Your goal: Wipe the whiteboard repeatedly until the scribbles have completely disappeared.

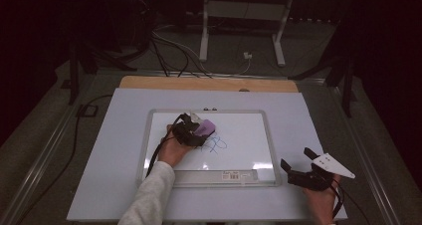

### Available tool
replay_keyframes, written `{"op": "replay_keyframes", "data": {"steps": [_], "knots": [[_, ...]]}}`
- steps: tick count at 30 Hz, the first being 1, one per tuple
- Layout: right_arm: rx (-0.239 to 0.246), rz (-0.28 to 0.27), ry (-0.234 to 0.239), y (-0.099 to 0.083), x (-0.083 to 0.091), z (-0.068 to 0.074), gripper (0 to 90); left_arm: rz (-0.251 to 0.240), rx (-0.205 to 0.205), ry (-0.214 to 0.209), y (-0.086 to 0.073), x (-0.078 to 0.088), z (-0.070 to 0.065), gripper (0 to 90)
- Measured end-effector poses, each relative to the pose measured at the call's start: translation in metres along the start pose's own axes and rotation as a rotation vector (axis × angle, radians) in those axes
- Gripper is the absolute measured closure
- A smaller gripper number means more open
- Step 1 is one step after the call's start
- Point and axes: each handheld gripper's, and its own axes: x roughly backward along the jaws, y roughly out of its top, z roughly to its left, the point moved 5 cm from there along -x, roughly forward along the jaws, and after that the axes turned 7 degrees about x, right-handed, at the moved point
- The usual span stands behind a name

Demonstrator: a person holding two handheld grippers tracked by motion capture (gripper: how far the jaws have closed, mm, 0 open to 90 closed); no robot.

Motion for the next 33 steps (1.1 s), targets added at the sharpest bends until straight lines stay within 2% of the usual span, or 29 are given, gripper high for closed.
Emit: {"op": "replay_keyframes", "data": {"steps": [2,4,8,10,12,13,22,25,27,29,33], "knots": [[-0.001,0.001,-0.001,0.000,0.000,0.000,0.7,-0.002,0.017,0.011,0.000,0.000,0.002,41.8],[-0.001,0.000,-0.002,0.000,0.001,0.000,0.7,-0.006,0.033,0.060,0.001,0.000,0.008,41.8],[-0.005,-0.001,-0.003,0.000,0.001,-0.001,0.7,-0.011,0.112,0.094,-0.001,0.000,0.022,41.8],[-0.005,0.000,-0.002,0.000,0.001,-0.001,0.7,-0.013,0.131,0.099,-0.002,0.000,0.024,41.7],[-0.005,0.000,-0.002,0.000,0.001,-0.001,0.7,-0.005,0.121,0.111,-0.001,0.000,0.021,41.7],[-0.005,0.000,-0.001,0.000,0.001,-0.001,0.7,0.001,0.117,0.093,-0.002,0.001,0.020,41.7],[0.000,0.005,0.001,0.000,0.000,0.001,0.7,0.024,-0.013,-0.029,-0.012,0.010,-0.009,41.8],[0.000,0.005,0.000,-0.001,0.000,0.001,0.7,0.029,-0.040,-0.047,-0.014,0.012,-0.014,41.7],[-0.001,0.006,0.000,-0.001,0.000,0.000,0.7,0.026,-0.036,-0.039,-0.014,0.013,-0.013,41.8],[-0.001,0.002,-0.002,0.000,0.000,0.000,0.7,0.025,-0.029,0.003,-0.014,0.013,-0.009,41.7],[-0.006,0.001,-0.005,0.000,0.001,-0.001,0.7,0.018,0.027,0.100,-0.013,0.012,0.008,41.7]]}}
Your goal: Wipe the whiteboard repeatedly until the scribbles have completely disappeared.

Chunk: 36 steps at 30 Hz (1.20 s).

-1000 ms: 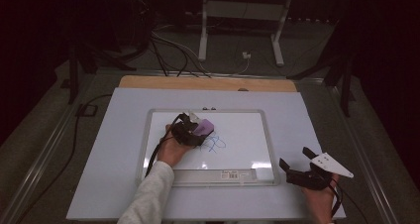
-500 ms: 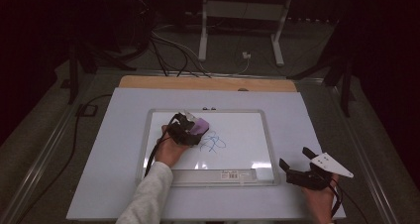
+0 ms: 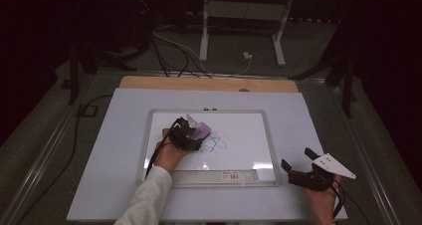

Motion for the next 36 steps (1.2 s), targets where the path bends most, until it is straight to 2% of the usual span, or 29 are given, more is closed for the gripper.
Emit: {"op": "replay_keyframes", "data": {"steps": [1,3,4,5,8,11,16,18,19,20,22,26,29,31,33,35,36], "knots": [[0.000,-0.001,0.000,0.000,0.000,0.000,0.7,0.002,0.019,0.022,0.000,-0.001,0.004,41.6],[0.000,0.000,0.000,0.000,0.000,0.000,0.7,0.005,0.059,0.022,0.000,-0.002,0.008,41.6],[0.000,0.000,0.001,0.000,0.000,0.000,0.7,0.005,0.056,0.028,0.000,-0.001,0.007,41.6],[0.002,0.000,0.001,0.000,0.000,0.000,0.7,0.005,0.041,0.032,0.000,-0.001,0.005,41.6],[0.002,0.002,0.000,0.000,-0.001,0.000,0.7,0.004,-0.002,-0.006,-0.003,0.002,-0.007,41.6],[0.005,0.004,0.002,0.000,-0.001,0.001,0.7,-0.002,-0.042,-0.047,-0.006,0.005,-0.026,41.6],[0.007,0.006,0.002,0.000,-0.002,0.002,0.7,0.006,-0.107,-0.149,-0.011,0.011,-0.057,41.6],[0.005,0.004,0.002,0.000,-0.001,0.002,0.7,0.003,-0.140,-0.134,-0.011,0.012,-0.063,41.5],[0.006,0.003,0.001,0.000,-0.001,0.002,0.7,0.005,-0.142,-0.132,-0.010,0.012,-0.063,41.5],[0.007,0.002,0.000,0.000,-0.001,0.001,0.7,0.007,-0.136,-0.126,-0.010,0.011,-0.061,41.5],[0.004,0.001,-0.002,0.000,0.000,0.001,0.7,0.002,-0.111,-0.082,-0.007,0.009,-0.055,41.5],[0.000,-0.001,-0.004,0.000,0.001,0.000,0.7,0.007,-0.038,-0.007,-0.003,0.004,-0.032,41.5],[0.000,0.000,-0.004,0.000,0.001,-0.001,0.7,0.012,0.037,0.028,-0.001,0.001,-0.014,41.5],[-0.001,0.000,-0.004,0.000,0.000,-0.001,0.7,0.017,0.071,0.019,-0.001,0.000,-0.010,41.5],[-0.001,0.000,-0.002,0.000,0.000,0.000,0.7,0.021,0.055,0.033,0.000,0.001,-0.013,41.5],[0.002,0.001,-0.001,0.000,-0.001,0.001,0.7,0.023,0.039,-0.006,-0.001,0.001,-0.023,41.5],[0.006,0.000,0.000,0.000,-0.001,0.001,0.7,0.024,0.021,-0.007,-0.001,0.002,-0.028,41.5]]}}
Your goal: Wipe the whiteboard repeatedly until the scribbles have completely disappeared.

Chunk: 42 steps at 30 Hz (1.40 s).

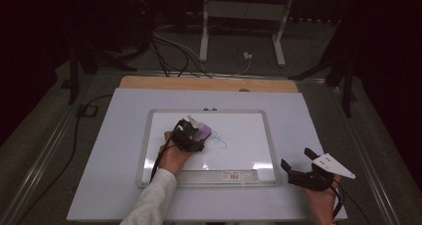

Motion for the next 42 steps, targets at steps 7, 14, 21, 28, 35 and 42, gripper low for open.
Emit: {"op": "replay_keyframes", "data": {"steps": [7,14,21,28,35,42], "knots": [[-0.002,0.000,-0.001,0.000,0.000,0.000,0.7,0.009,-0.115,-0.115,-0.001,0.003,-0.048,41.5],[-0.004,-0.002,-0.003,0.000,0.002,-0.001,0.7,-0.001,-0.148,-0.043,0.005,-0.002,-0.047,41.5],[-0.005,-0.001,-0.004,0.000,0.001,-0.002,0.7,0.027,-0.022,0.056,0.020,-0.014,-0.003,41.4],[-0.005,0.000,-0.002,0.000,0.001,-0.001,0.7,0.046,-0.015,0.085,0.029,-0.021,-0.002,41.3],[-0.001,0.004,0.002,0.000,0.000,0.000,0.7,0.031,-0.097,-0.066,0.023,-0.017,-0.041,41.3],[-0.004,0.001,-0.001,0.000,0.000,0.000,0.7,0.026,-0.152,-0.077,0.020,-0.014,-0.052,41.3]]}}
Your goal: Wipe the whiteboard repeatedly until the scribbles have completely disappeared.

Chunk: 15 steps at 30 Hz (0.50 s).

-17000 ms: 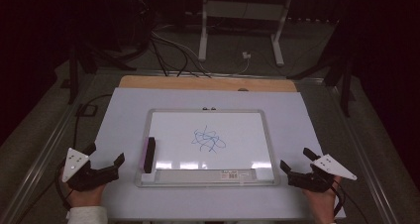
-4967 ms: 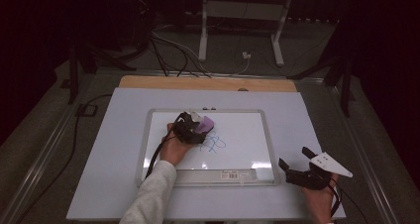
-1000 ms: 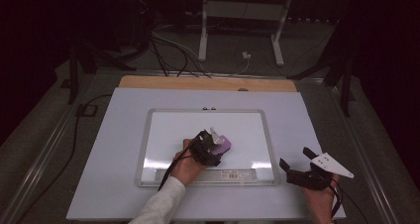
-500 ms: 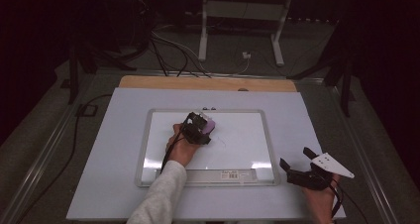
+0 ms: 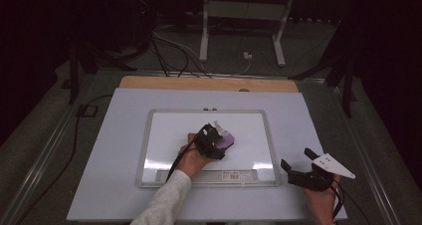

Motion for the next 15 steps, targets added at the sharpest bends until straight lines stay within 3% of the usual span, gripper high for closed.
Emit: {"op": "replay_keyframes", "data": {"steps": [2,6,10,12,14,15], "knots": [[-0.001,-0.001,0.000,0.000,0.001,-0.001,0.7,0.001,0.015,0.051,0.000,-0.001,0.010,41.2],[-0.003,-0.002,-0.004,0.000,0.002,-0.002,0.7,0.010,0.104,0.140,-0.004,0.000,0.042,41.1],[-0.003,0.000,-0.004,0.000,0.001,-0.002,0.7,0.014,0.206,0.182,-0.009,0.001,0.069,41.1],[-0.002,-0.001,-0.002,0.000,0.001,-0.002,0.7,0.018,0.221,0.182,-0.008,0.000,0.071,41.1],[0.001,-0.001,-0.002,0.000,0.000,-0.001,0.7,0.026,0.189,0.192,-0.005,0.000,0.066,41.1],[0.002,0.001,-0.001,0.000,0.000,-0.001,0.7,0.024,0.184,0.166,-0.004,-0.001,0.061,41.1]]}}
